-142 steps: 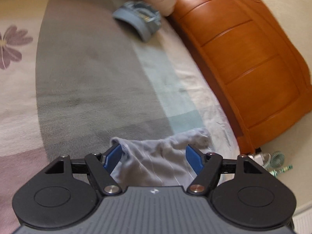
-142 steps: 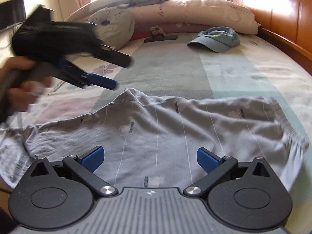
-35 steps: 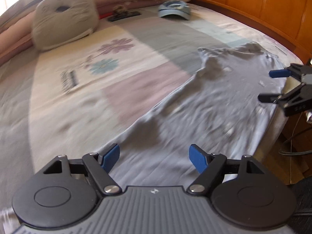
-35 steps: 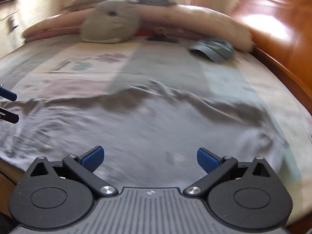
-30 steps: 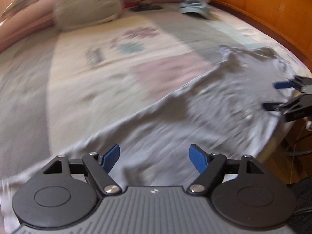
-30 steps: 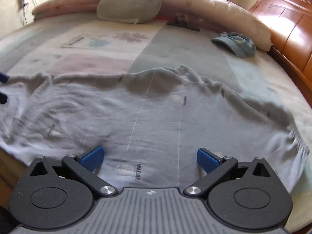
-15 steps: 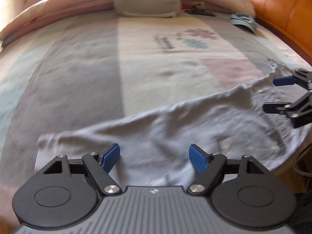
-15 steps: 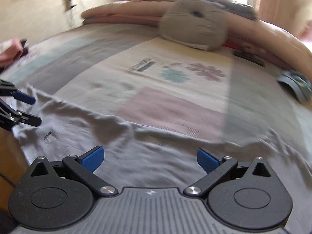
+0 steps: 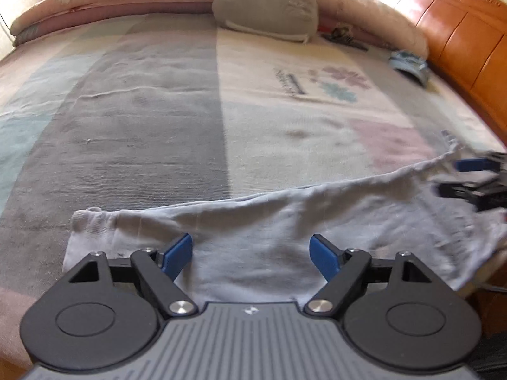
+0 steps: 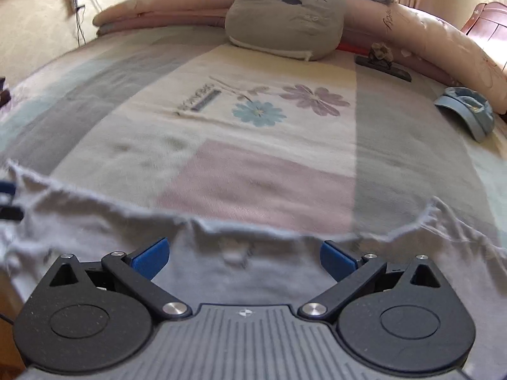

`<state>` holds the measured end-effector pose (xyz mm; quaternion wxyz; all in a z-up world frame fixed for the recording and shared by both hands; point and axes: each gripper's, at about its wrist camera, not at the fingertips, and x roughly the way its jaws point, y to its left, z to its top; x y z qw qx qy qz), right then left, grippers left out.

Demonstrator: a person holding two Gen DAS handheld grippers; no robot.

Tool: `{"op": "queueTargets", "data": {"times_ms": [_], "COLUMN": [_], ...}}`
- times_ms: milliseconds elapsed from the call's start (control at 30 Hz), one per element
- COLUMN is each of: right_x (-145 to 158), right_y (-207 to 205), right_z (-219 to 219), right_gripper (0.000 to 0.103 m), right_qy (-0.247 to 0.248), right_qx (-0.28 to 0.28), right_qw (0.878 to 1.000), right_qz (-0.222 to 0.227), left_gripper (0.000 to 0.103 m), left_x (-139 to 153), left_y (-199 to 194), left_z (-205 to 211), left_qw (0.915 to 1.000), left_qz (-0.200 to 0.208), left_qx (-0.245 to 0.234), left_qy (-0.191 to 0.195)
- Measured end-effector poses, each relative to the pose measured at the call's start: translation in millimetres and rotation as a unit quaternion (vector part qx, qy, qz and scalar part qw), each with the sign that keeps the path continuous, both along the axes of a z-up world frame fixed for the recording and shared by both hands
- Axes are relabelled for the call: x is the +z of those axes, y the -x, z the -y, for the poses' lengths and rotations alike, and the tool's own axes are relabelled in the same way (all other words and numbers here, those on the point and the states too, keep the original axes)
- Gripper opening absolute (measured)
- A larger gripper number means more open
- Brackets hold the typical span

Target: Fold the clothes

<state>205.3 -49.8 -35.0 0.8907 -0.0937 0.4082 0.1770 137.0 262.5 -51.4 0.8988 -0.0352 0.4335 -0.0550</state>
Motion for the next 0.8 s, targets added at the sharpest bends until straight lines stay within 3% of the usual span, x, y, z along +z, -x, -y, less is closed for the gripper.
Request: {"op": "queueTargets", "data": {"times_ms": [133, 200, 400, 567, 667, 800], "right_x": [-11, -14, -17, -18, -19, -11], "right_y": [10, 12, 12, 14, 17, 24], "right_z": [13, 20, 27, 27, 30, 31], "right_gripper": [0.103, 0.103, 0.103, 0.103, 0.103, 0.103], "right_qy": [0.04, 0.025, 0.005, 0.006, 0.002, 0.001], "right_qx": [-0.023, -0.038, -0.055, -0.052, -0.047, -0.021], "right_qw": [0.999, 0.999, 0.998, 0.998, 0.998, 0.999], "right_qz": [-0.014, -0.024, -0.042, -0.042, -0.038, -0.033], "left_gripper": [0.081, 0.08, 0.082, 0.083, 0.083, 0.083], "left_x": [0, 6, 14, -1, 4, 18], "left_y": [-13, -15, -11, -31, -41, -25], "left_z": [-1, 2, 32, 46, 49, 52], "left_qw": [0.9992, 0.9993, 0.9954, 0.9965, 0.997, 0.9962], "left_qz": [0.001, 0.002, 0.001, 0.009, 0.002, 0.008], "left_qx": [0.037, 0.035, -0.068, -0.06, -0.052, -0.064], "left_qy": [-0.018, -0.01, 0.068, 0.058, 0.057, 0.058]}}
